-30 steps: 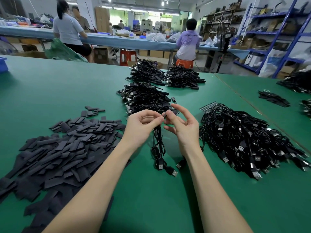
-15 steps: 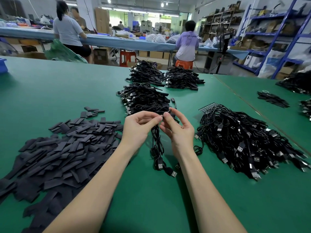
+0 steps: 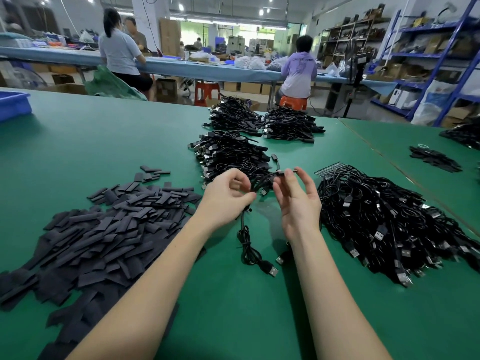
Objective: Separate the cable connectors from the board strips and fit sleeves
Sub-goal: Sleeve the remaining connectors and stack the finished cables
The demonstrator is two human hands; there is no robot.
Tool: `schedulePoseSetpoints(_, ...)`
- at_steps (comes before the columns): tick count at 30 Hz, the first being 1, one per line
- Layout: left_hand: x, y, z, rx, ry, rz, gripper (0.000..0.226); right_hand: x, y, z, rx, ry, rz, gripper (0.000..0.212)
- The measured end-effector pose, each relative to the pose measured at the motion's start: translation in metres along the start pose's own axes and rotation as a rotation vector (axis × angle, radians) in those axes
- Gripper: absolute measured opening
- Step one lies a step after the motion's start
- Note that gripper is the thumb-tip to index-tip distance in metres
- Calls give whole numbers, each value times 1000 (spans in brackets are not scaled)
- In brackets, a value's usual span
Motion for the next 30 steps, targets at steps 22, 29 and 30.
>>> schedulePoseSetpoints(22,8,-120,53,409,-894,91,73,-4,4,-16,140,614,131,13)
schedulePoseSetpoints(29,3,-136,50,387,-1013,92,77,-3,9,-28,-180,1523,245,25)
schedulePoseSetpoints(30,3,-133,47,378,-1046,89,79,-2,9,-31,-216,1596,251,27)
Point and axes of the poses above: each hand's wrist, its own y-axis away from the middle knuckle, its own x-axis out of the palm, z = x × y, the point moved 2 cm from there along -y, towards the middle knuckle, and after that the axes turned 1 degree about -x, right-handed, at the moved point
